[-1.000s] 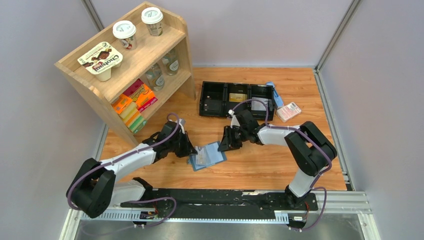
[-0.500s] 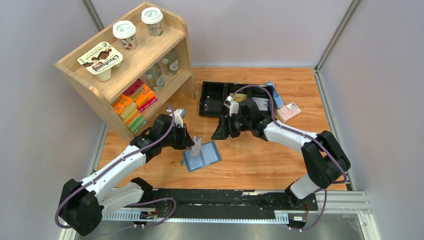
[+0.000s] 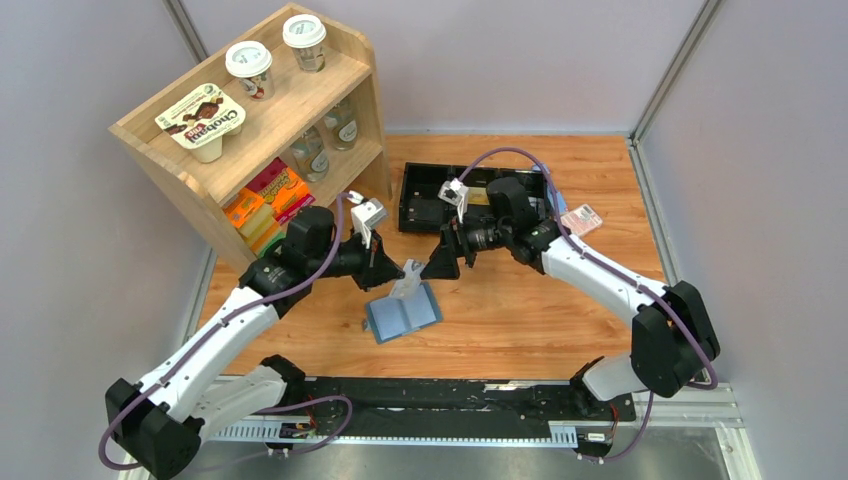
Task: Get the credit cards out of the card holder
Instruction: Place the credit card in the storage box.
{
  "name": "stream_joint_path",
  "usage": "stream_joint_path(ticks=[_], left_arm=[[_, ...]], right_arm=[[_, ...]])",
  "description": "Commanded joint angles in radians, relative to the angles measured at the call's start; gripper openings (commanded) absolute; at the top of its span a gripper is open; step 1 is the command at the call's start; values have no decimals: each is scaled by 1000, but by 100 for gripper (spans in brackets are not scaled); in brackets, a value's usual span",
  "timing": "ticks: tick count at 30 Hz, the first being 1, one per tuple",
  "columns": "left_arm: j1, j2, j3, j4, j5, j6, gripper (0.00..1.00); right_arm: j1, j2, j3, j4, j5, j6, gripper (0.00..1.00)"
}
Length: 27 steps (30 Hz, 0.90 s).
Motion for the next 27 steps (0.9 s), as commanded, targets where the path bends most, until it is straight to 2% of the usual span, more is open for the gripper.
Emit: stream_joint_path(ticks=[1,4,5,7,8,10,12,15,16,17,18,19,20,22,24,27], left_arm=[[2,1,70,-15,163,100,0],[3,25,97,-9,189,98,0],[3,39,103,-9,197,100,0],[3,54,116,-9,194,100,0],[3,60,122,-13,189,103,0],[3,63,133,-21,128,95,0],[3,56,131,-27,21,80,3],[3,31,122,-26,-180,51,17],[3,18,119,-29,-209,42,29],[3,7,116,-30,-266,40,35],[3,-11,110,-35,-298,34,49],[3,-21,107,-42,-388,25,55],[2,-41,107,-61,-471,22,67],[3,-68,107,-87,-571,15,79],[3,-94,107,-115,-660,9,86],[3,-133,88,-127,-699,0,93]], right_arm=[[4,-21,76,-25,-155,-70,80],[13,-15,115,-58,-189,-96,73],[15,-14,122,-68,-192,-103,65],[13,-11,129,-85,-185,-110,44],[12,-11,129,-92,-176,-111,22],[1,-12,123,-95,-159,-104,1],[-13,-14,114,-95,-143,-87,0],[-48,-26,103,-114,-94,-70,0],[-63,-29,103,-129,-70,-62,0],[-85,-35,102,-138,-42,-53,0],[-111,-38,100,-146,-9,-38,0],[-137,-40,102,-160,30,-16,0],[-170,-40,106,-187,82,5,0],[-256,-40,114,-227,207,44,0],[-344,-38,117,-249,291,85,0],[-480,-17,119,-247,367,162,1]])
